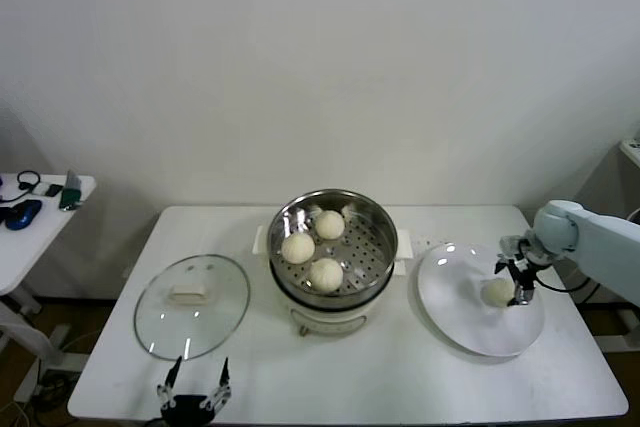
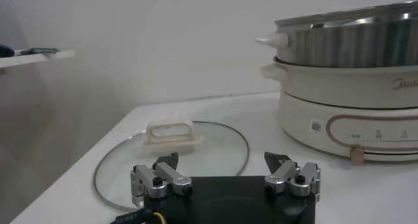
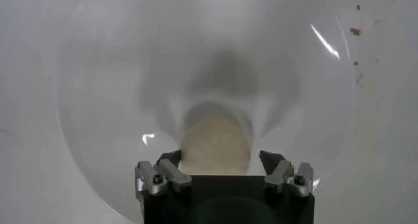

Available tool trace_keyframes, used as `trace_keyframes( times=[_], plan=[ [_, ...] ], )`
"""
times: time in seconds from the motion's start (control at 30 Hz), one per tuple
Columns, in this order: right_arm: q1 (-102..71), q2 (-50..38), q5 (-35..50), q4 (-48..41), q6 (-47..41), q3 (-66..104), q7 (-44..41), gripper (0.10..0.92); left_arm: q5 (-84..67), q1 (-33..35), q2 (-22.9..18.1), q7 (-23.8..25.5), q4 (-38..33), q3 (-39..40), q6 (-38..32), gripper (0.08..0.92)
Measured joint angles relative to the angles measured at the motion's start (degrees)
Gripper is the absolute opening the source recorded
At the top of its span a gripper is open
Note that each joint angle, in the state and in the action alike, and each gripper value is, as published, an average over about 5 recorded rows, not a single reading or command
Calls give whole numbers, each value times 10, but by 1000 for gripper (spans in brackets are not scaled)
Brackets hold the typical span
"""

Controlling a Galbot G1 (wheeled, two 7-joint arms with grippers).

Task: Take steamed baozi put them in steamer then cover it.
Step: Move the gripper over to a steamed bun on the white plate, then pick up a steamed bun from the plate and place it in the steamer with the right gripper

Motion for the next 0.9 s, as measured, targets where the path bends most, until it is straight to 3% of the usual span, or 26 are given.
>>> trace_keyframes(
  times=[0.43,0.9],
  plan=[
    [38,-11,38,26,-21,-26,-6,688,-2,0,0,-1,-2,0,1,823],
    [353,43,222,167,-63,-224,-19,680,-5,-6,5,3,-14,3,9,823]
  ],
)
